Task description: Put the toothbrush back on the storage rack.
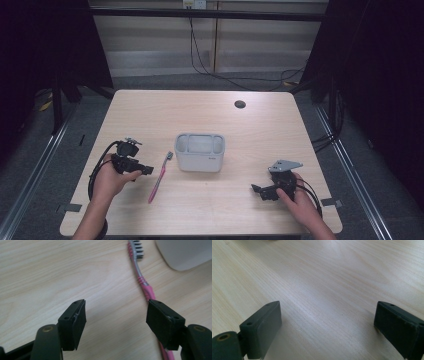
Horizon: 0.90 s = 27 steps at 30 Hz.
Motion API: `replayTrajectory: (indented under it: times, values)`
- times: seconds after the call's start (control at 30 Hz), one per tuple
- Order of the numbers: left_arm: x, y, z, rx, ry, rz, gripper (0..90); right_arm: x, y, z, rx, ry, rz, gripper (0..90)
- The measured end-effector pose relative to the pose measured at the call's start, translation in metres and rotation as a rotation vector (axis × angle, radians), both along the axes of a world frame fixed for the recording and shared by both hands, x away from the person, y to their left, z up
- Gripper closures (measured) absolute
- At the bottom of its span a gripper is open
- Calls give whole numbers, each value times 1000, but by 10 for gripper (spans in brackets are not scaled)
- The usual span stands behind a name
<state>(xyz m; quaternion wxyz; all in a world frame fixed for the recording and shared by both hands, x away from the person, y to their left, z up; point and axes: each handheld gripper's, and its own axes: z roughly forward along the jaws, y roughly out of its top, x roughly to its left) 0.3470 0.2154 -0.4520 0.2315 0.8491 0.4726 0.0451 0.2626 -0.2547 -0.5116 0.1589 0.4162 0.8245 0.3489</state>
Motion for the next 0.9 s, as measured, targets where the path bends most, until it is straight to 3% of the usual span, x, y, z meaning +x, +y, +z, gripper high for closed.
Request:
replayTrajectory:
  times: [0.2,0.47,0.9]
  values:
    - [3,-17,2,11,44,-6,354,0,0,0,1,0,-1,70]
    - [9,-33,-9,27,105,-6,430,0,0,0,0,0,0,70]
    - [14,-46,-18,71,130,10,580,1,0,0,1,-6,9,70]
